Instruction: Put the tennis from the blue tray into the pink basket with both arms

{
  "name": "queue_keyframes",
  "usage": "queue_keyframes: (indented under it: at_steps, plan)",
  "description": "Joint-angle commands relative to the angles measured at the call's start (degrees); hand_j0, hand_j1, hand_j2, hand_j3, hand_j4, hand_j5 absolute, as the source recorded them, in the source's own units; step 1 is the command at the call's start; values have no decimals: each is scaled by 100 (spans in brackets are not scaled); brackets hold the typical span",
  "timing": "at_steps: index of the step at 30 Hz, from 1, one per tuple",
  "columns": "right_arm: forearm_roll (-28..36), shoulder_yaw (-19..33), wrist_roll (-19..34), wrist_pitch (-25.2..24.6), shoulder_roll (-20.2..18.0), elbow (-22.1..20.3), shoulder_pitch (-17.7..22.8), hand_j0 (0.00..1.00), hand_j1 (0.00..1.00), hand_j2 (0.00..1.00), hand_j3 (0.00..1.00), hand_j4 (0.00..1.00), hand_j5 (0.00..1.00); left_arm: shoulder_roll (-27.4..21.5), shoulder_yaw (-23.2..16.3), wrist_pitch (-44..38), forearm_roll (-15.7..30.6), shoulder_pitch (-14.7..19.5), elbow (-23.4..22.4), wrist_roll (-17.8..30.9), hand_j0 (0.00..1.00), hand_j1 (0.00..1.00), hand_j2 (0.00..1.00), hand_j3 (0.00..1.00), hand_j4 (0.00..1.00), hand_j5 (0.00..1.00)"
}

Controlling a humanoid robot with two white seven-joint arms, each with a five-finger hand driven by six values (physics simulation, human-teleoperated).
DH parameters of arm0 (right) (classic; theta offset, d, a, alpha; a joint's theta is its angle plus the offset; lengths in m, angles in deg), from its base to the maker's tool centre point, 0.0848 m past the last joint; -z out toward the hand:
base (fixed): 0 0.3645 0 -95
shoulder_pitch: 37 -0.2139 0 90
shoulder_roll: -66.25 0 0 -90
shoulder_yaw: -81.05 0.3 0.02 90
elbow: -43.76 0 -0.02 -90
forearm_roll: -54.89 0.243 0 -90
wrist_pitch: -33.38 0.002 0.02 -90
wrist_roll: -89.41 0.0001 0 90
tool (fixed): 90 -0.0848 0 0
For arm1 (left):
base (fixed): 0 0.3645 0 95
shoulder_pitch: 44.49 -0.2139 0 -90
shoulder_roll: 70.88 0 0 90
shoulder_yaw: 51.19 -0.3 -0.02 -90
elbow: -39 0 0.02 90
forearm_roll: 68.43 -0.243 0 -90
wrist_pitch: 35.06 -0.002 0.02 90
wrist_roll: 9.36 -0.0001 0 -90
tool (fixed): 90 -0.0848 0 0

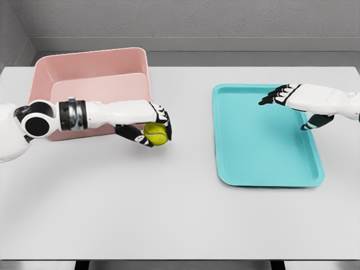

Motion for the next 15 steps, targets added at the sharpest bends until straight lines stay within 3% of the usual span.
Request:
queue_keyframes:
  at_steps: [1,15]
  plan:
    - [33,11,-2,-11,-5,1,0,100,100,100,100,100,100,-43,66,-10,45,9,26,-4,52,52,52,52,52,52]
    - [33,11,-2,-11,30,54,-18,100,100,100,100,100,100,-306,312,-10,80,97,316,-4,52,52,52,52,52,52]
